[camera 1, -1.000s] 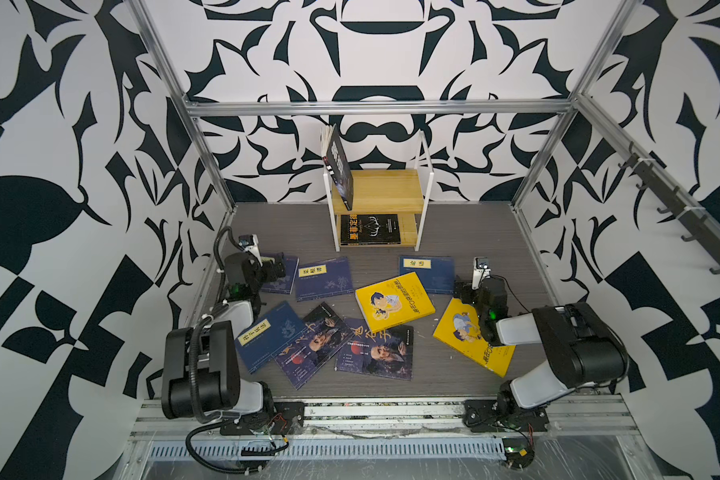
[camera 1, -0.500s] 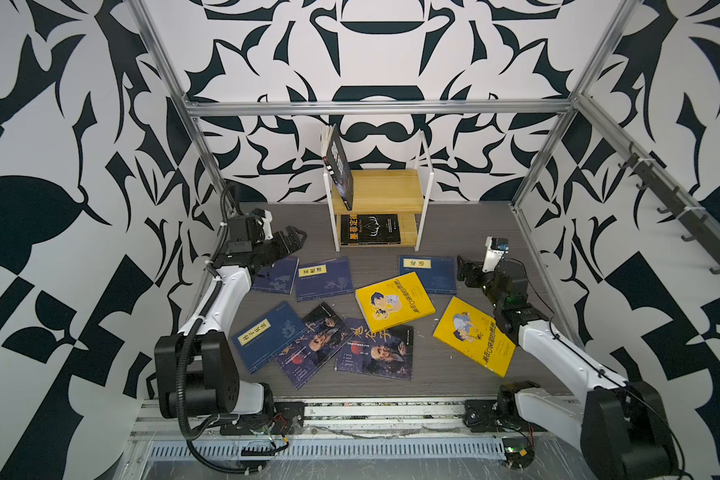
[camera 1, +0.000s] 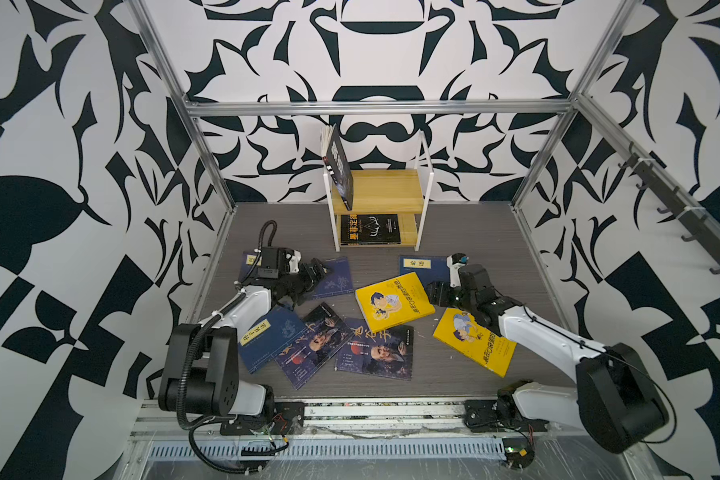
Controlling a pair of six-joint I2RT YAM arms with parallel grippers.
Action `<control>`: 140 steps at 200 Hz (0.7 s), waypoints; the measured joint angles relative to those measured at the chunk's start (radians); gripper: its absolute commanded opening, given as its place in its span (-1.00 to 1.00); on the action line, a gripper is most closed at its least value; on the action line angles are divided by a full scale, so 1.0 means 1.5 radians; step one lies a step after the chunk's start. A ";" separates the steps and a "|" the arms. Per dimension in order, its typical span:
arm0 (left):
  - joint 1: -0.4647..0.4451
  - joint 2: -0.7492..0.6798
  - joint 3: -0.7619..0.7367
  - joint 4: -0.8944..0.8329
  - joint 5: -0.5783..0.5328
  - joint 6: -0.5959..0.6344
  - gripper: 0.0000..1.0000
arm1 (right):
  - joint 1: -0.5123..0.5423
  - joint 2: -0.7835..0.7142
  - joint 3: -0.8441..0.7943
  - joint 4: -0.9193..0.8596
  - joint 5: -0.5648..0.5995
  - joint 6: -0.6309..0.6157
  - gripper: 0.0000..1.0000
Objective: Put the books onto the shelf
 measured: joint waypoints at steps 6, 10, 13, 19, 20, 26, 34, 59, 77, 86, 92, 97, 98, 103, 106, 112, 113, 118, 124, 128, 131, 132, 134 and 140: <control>-0.010 0.004 0.000 0.007 0.000 -0.008 0.96 | 0.000 0.014 0.004 -0.007 -0.003 0.006 0.48; -0.017 0.006 0.000 0.009 0.000 -0.012 0.95 | 0.000 0.026 0.007 -0.011 -0.007 0.010 0.47; -0.022 0.007 0.000 0.012 0.000 -0.016 0.95 | 0.000 0.033 0.008 -0.012 -0.009 0.013 0.46; -0.032 0.010 0.000 0.016 0.000 -0.022 0.94 | 0.000 0.045 0.011 -0.013 -0.016 0.020 0.46; -0.034 0.011 0.000 0.017 0.000 -0.023 0.94 | 0.000 0.046 0.011 -0.013 -0.016 0.020 0.46; -0.042 0.014 0.000 0.019 -0.001 -0.029 0.94 | 0.001 0.056 0.011 -0.012 -0.023 0.026 0.46; -0.052 0.020 0.000 0.023 -0.002 -0.036 0.92 | 0.001 0.066 0.011 -0.010 -0.030 0.033 0.44; -0.073 0.041 0.001 0.029 -0.007 -0.049 0.88 | 0.005 0.094 0.013 -0.004 -0.050 0.048 0.42; -0.082 0.060 0.002 0.025 -0.017 -0.051 0.84 | 0.012 0.110 0.016 0.002 -0.058 0.054 0.41; -0.087 0.073 0.004 0.025 -0.019 -0.055 0.81 | 0.015 0.119 0.018 0.006 -0.062 0.056 0.40; -0.091 0.082 0.008 0.024 -0.019 -0.056 0.80 | 0.016 0.125 0.020 0.008 -0.064 0.056 0.40; -0.094 0.091 0.012 0.023 -0.019 -0.056 0.80 | 0.018 0.129 0.024 0.010 -0.065 0.057 0.40; -0.094 0.092 0.012 0.022 -0.019 -0.057 0.80 | 0.019 0.130 0.025 0.010 -0.065 0.057 0.40; -0.098 0.103 0.020 0.018 -0.019 -0.056 0.80 | 0.019 0.134 0.028 0.011 -0.067 0.058 0.40; -0.100 0.110 0.025 0.015 -0.019 -0.056 0.80 | 0.020 0.137 0.031 0.013 -0.068 0.059 0.40; -0.106 0.122 0.037 0.010 -0.019 -0.053 0.80 | 0.024 0.141 0.034 0.017 -0.069 0.059 0.40; -0.107 0.123 0.038 0.010 -0.018 -0.053 0.79 | 0.024 0.142 0.034 0.018 -0.069 0.059 0.40; -0.113 0.134 0.049 0.007 -0.017 -0.051 0.79 | 0.026 0.145 0.036 0.021 -0.070 0.060 0.40; -0.122 0.146 0.061 0.007 -0.015 -0.050 0.78 | 0.028 0.150 0.038 0.024 -0.070 0.061 0.39; -0.126 0.154 0.067 0.007 -0.013 -0.050 0.77 | 0.030 0.152 0.039 0.027 -0.071 0.061 0.39; -0.130 0.158 0.072 0.006 -0.011 -0.049 0.76 | 0.032 0.154 0.040 0.029 -0.072 0.062 0.37; -0.130 0.159 0.073 0.006 -0.010 -0.049 0.76 | 0.032 0.155 0.041 0.030 -0.072 0.062 0.37; -0.133 0.164 0.077 0.006 -0.009 -0.049 0.76 | 0.033 0.157 0.041 0.031 -0.072 0.062 0.37; -0.138 0.174 0.086 0.006 -0.004 -0.049 0.74 | 0.037 0.161 0.045 0.034 -0.072 0.062 0.36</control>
